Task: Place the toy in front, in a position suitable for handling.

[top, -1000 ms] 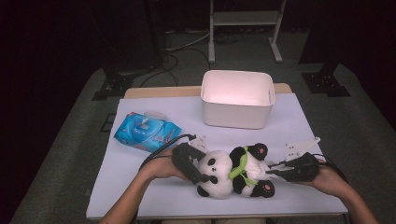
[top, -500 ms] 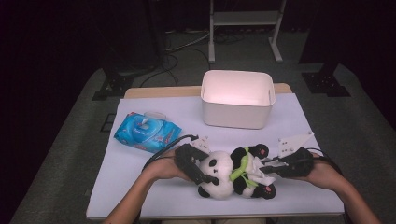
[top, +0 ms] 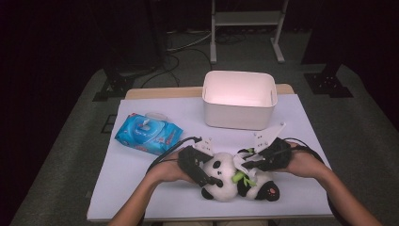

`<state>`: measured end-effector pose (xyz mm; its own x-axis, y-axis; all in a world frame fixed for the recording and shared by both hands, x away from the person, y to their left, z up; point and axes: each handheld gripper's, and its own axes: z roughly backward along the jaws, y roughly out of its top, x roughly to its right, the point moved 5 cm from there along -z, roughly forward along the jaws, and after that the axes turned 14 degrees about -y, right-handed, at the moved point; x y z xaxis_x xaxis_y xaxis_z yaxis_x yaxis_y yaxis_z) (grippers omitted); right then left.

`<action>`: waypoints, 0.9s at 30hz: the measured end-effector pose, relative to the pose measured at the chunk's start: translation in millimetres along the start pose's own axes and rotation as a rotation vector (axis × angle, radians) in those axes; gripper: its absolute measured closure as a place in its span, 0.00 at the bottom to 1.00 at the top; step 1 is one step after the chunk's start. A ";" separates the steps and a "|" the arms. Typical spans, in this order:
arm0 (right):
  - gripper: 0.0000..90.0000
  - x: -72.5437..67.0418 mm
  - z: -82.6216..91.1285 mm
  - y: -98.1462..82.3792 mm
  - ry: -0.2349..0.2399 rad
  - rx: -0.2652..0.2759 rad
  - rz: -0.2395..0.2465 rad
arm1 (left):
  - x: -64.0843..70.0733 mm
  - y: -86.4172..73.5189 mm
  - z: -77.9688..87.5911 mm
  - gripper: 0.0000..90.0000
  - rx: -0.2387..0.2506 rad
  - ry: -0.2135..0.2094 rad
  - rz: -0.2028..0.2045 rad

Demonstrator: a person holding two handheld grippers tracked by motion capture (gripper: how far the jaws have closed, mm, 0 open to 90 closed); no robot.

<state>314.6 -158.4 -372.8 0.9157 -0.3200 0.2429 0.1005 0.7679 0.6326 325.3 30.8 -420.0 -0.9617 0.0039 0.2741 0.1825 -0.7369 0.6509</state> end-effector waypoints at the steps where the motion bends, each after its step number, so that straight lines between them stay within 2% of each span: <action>1: 0.88 -0.7 -2.2 2.5 0.004 -0.004 0.002 | 0.1 0.2 -0.2 0.18 0.001 0.000 -0.001; 8: 0.88 -5.5 -20.2 18.9 0.029 -0.030 0.048 | 2.1 1.4 -1.8 0.18 -0.002 0.005 -0.020; 16: 0.88 -3.5 -25.2 28.9 0.031 -0.015 0.044 | 3.9 2.7 -3.4 0.18 0.017 0.006 -0.027; 21: 0.88 -3.6 -22.2 25.3 0.035 -0.017 0.039 | 5.1 1.1 -2.9 0.18 0.010 0.015 -0.042; 23: 0.88 -1.9 -20.9 18.1 0.028 -0.031 0.032 | 5.3 0.5 -2.7 0.18 0.005 0.013 -0.049; 27: 0.88 -0.1 -17.5 8.0 0.033 -0.027 -0.007 | 4.9 0.5 -2.8 0.18 0.006 0.010 -0.053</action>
<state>322.1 -142.5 -380.6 0.9272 -0.3074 0.2141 0.1172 0.7808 0.6137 320.1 28.5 -420.3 -0.9721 0.0362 0.2320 0.1324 -0.7315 0.6688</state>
